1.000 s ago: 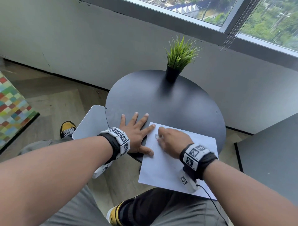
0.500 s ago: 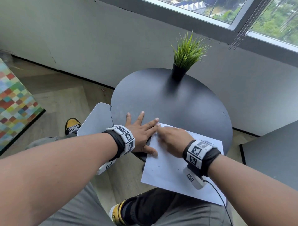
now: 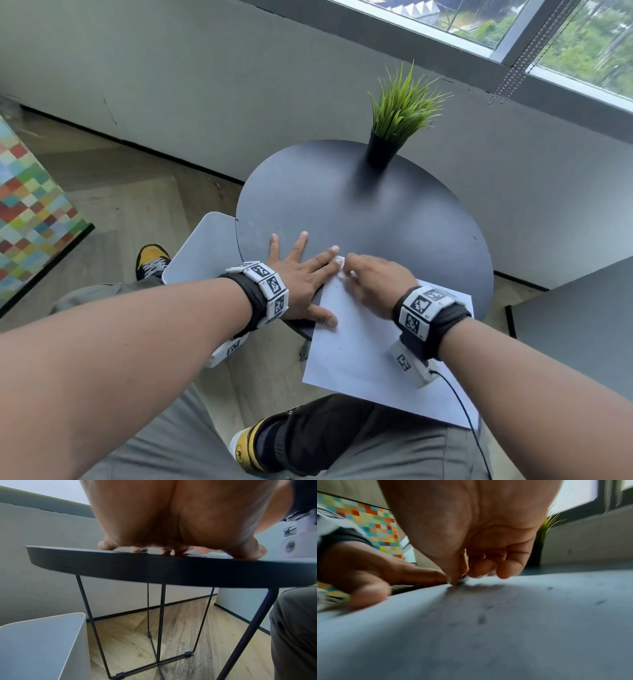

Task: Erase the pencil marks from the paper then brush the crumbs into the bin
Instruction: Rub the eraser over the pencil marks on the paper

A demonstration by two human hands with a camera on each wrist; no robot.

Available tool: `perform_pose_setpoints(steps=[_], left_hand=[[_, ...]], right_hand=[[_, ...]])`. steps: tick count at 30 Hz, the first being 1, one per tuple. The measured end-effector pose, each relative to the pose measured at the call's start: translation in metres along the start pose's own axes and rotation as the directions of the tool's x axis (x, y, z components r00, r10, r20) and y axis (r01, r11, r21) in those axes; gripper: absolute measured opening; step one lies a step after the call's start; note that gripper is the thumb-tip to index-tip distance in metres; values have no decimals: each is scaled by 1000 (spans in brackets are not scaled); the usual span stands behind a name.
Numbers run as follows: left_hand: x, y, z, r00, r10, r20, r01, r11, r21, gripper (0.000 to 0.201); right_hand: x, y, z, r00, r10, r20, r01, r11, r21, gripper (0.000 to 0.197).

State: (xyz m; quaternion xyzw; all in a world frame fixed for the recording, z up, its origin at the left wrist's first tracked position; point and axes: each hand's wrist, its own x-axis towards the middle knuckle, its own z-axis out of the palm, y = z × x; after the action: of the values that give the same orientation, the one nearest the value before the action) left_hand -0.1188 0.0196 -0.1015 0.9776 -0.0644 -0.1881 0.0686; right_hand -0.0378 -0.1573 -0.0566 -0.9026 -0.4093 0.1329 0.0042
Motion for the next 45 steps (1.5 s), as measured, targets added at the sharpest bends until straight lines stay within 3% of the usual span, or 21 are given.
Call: perform_pose_setpoints(steps=[2,5,6,10,11,14,15,19,21,24,28,33,37,39,42,43,45], left_hand=[[-1,0,1,1000,-1,-4,1,1000,7,117],[-2,-1,1,1000,14,-9,-14,1000,-16,116],[-2,-1,1,1000,16,-6,-16,1000,-17,116],[-1,-1,2,1000,7,-13,-7,1000,-9,117],[-1,-1,2,1000,7,-12,-7,1000,-12,117],[-2,-1,1,1000,11,2,-11,1000,-17,116],[-2,-1,0,1000,11,7,-11,1000,-19,115],[0,0,0,1000,1,11,-1,1000,-17,117],[-1,0,0,1000,0,16,1,1000,-14,118],[-2,0,-3,999,8,33,-8,1000,-8,116],[-2,2,-5,999,-3,45,3,1000,0,120],[-4,4,-12,996,-7,86,7,1000,7,120],[-4,12,-16,992,-50,114,49,999,12,121],[-5,14,-17,990,-60,124,59,998,16,121],[-5,15,-19,990,-57,129,56,998,13,122],[-5,14,-19,989,-57,133,56,998,14,123],[-4,15,-20,989,-61,137,60,998,11,124]], right_hand=[[1,4,0,999,32,-20,-32,999,-12,20],[-11,-15,4,976,-208,67,206,978,38,18],[-14,-17,5,968,-233,97,227,971,68,17],[-3,4,1,999,27,-17,-27,1000,17,24],[-3,4,2,999,14,-33,-13,1000,14,22],[-16,-16,9,977,-203,62,201,979,36,21],[-20,-19,9,974,-211,86,207,977,52,21],[-9,6,0,993,115,-4,-115,992,60,25],[-13,-1,5,999,50,-12,-49,998,46,20],[-30,-21,11,989,-128,74,123,990,67,18],[-19,7,2,991,132,7,-132,989,72,27],[-32,-19,12,988,-125,88,122,992,35,19],[-20,11,3,992,129,3,-129,991,37,29],[-22,7,5,997,75,-5,-75,997,6,20],[-40,-16,11,982,-162,93,163,987,-7,14],[-43,-14,10,979,-168,116,171,985,-16,15],[-33,5,4,996,-25,85,29,999,-45,22]])
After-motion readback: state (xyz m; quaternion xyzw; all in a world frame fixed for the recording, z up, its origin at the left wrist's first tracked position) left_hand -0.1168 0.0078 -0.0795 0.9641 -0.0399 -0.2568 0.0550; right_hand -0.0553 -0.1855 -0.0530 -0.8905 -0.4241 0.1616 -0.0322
